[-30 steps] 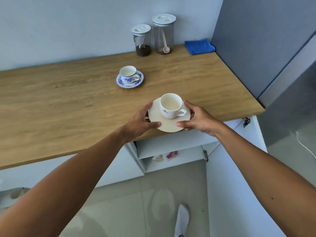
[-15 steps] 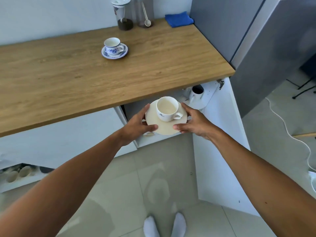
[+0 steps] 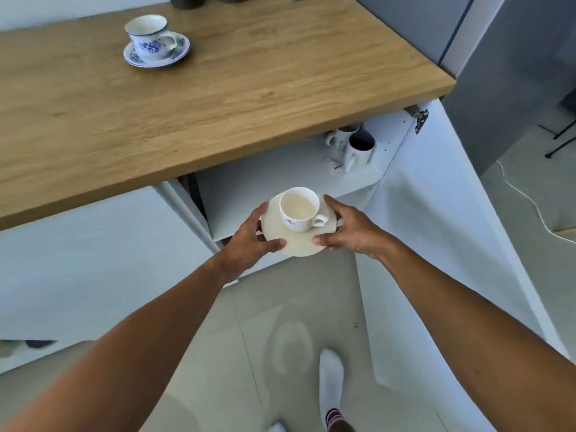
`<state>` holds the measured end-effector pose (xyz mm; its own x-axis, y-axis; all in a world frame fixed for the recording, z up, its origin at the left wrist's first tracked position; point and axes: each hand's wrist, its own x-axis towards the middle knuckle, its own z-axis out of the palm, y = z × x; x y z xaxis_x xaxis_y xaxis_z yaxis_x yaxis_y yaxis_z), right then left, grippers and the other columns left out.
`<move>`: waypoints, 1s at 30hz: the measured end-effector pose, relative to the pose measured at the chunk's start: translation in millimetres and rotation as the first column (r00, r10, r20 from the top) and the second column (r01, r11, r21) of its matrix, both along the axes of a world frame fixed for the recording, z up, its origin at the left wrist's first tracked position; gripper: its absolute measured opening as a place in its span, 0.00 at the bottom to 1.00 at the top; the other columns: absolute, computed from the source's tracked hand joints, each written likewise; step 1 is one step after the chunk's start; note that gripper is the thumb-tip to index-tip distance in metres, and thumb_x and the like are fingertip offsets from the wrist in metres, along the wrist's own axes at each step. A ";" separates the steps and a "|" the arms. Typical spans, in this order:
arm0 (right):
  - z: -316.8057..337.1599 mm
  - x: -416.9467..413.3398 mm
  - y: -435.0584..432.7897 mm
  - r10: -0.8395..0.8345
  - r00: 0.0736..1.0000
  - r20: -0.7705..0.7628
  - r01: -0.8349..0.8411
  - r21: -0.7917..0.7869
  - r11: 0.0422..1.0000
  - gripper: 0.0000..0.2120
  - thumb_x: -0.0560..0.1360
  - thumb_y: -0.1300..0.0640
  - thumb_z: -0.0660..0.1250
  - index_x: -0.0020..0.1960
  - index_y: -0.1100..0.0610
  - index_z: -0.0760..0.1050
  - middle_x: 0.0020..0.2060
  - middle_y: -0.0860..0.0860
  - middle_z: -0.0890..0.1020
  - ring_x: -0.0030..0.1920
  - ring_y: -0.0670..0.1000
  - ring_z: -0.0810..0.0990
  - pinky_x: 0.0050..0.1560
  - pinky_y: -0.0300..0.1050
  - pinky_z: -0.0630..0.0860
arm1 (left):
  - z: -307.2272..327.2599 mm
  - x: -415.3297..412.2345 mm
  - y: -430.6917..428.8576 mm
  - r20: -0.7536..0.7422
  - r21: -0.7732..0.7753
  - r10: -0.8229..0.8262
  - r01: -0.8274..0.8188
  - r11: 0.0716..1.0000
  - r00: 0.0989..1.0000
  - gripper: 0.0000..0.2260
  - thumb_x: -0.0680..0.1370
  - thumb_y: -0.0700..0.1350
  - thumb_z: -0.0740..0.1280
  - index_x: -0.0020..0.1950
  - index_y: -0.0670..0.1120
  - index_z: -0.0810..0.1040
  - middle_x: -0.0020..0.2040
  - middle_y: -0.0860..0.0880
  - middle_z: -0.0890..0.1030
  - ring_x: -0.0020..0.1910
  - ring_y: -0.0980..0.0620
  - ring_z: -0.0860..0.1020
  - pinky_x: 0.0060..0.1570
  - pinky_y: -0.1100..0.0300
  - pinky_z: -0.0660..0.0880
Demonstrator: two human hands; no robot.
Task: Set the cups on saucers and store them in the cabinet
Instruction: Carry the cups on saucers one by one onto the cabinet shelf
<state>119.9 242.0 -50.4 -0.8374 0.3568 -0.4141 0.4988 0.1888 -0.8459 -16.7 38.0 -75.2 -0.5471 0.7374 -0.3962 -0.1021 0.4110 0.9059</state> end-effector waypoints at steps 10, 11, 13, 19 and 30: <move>-132.0 -116.9 111.1 0.053 0.994 -0.098 -0.052 0.013 0.999 0.47 0.69 0.64 0.79 0.80 0.51 0.56 0.64 0.50 0.75 0.49 0.52 0.83 0.48 0.48 0.84 | -120.6 -121.1 105.8 -0.221 -0.021 -0.065 0.062 0.998 0.973 0.38 0.72 0.46 0.77 0.77 0.58 0.61 0.65 0.54 0.75 0.62 0.54 0.76 0.65 0.57 0.70; -142.8 -129.0 120.5 0.064 0.992 -0.105 -0.063 0.014 0.998 0.46 0.69 0.64 0.78 0.79 0.50 0.57 0.64 0.50 0.75 0.47 0.51 0.83 0.48 0.48 0.84 | -129.4 -136.7 115.4 -0.233 -0.020 -0.072 0.069 0.997 0.970 0.38 0.72 0.45 0.77 0.77 0.57 0.61 0.65 0.53 0.76 0.63 0.53 0.76 0.65 0.56 0.71; -159.8 -150.0 135.5 0.076 0.991 -0.108 -0.073 0.029 0.997 0.46 0.70 0.62 0.79 0.80 0.49 0.57 0.60 0.45 0.75 0.46 0.50 0.83 0.47 0.46 0.84 | -142.2 -161.4 130.5 -0.257 -0.024 -0.093 0.090 0.996 0.962 0.37 0.72 0.44 0.76 0.76 0.56 0.62 0.64 0.52 0.77 0.61 0.53 0.76 0.63 0.58 0.73; -197.0 -214.7 181.0 0.070 0.989 -0.133 -0.064 0.053 0.997 0.50 0.66 0.59 0.81 0.80 0.48 0.57 0.69 0.46 0.71 0.49 0.49 0.83 0.47 0.43 0.83 | -172.6 -211.7 171.4 -0.384 -0.019 -0.129 0.132 0.991 0.914 0.33 0.75 0.43 0.74 0.76 0.54 0.62 0.66 0.61 0.73 0.62 0.62 0.73 0.62 0.69 0.71; -220.7 -264.3 217.0 -0.044 0.989 -0.141 0.045 0.006 0.999 0.52 0.55 0.59 0.86 0.75 0.55 0.68 0.71 0.50 0.74 0.56 0.49 0.82 0.37 0.36 0.81 | -181.0 -270.8 218.1 -0.570 -0.258 -0.387 0.290 0.922 0.725 0.39 0.71 0.60 0.72 0.78 0.52 0.61 0.74 0.56 0.69 0.72 0.56 0.69 0.72 0.52 0.66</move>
